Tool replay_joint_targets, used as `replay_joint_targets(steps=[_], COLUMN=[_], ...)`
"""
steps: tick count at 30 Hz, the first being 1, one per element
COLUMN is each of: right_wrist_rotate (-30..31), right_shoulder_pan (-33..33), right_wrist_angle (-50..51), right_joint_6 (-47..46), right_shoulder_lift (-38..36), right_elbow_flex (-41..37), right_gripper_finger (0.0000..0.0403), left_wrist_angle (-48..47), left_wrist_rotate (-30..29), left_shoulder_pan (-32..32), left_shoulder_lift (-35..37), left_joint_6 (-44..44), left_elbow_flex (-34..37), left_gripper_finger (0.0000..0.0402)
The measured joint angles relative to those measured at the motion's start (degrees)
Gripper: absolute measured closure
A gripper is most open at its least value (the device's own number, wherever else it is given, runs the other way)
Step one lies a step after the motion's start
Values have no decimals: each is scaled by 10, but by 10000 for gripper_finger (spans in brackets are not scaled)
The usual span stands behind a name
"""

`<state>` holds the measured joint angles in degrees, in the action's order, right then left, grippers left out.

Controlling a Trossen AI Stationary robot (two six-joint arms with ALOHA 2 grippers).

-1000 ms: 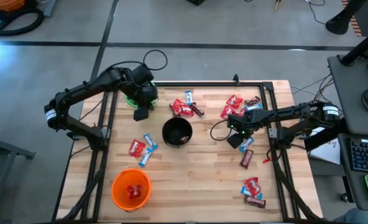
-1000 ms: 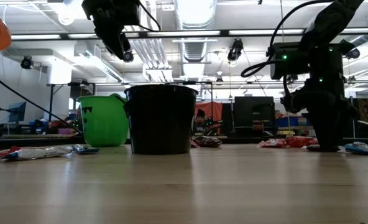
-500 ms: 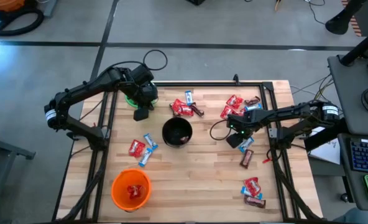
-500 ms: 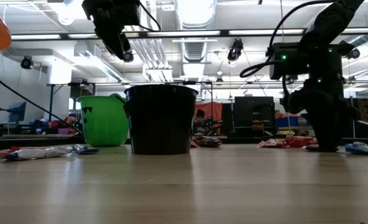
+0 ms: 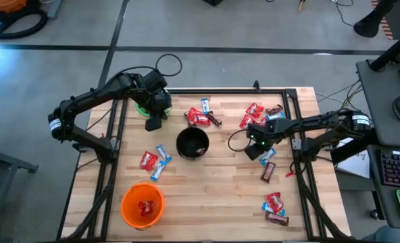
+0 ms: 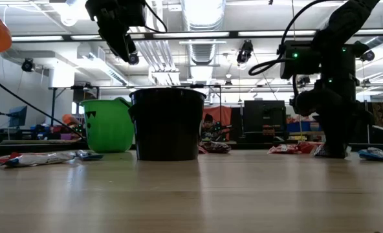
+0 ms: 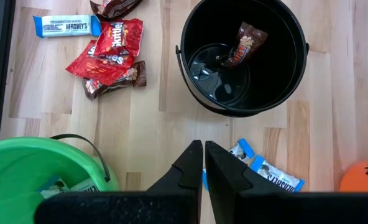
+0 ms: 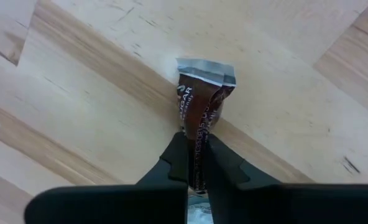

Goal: Sort candy
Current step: Put the brown and silver chocolate into the black bucket

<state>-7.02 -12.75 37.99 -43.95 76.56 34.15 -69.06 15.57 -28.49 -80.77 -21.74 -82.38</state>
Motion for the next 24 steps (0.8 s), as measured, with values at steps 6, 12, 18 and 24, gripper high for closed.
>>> replay_joint_targets(steps=[6,12,18,24], right_wrist_rotate=[-6,-5,-4,-3], right_shoulder_pan=[1,2,14,16], right_wrist_angle=[1,11,9,8], right_joint_6=[-14,-25,-17,12], right_shoulder_lift=[-17,-46,-66,-67], right_elbow_flex=[0,17,54,89], right_gripper_finger=[392,392,392,391], left_wrist_angle=[0,-4,-7,-10], left_wrist_rotate=[-1,-23,-67,-67], left_shoulder_pan=[0,0,-1,-1], left_shoulder_lift=[0,0,0,0], left_joint_6=[-2,-3,-15,-1], left_elbow_flex=[0,0,0,0], left_gripper_finger=[402,402,402,402])
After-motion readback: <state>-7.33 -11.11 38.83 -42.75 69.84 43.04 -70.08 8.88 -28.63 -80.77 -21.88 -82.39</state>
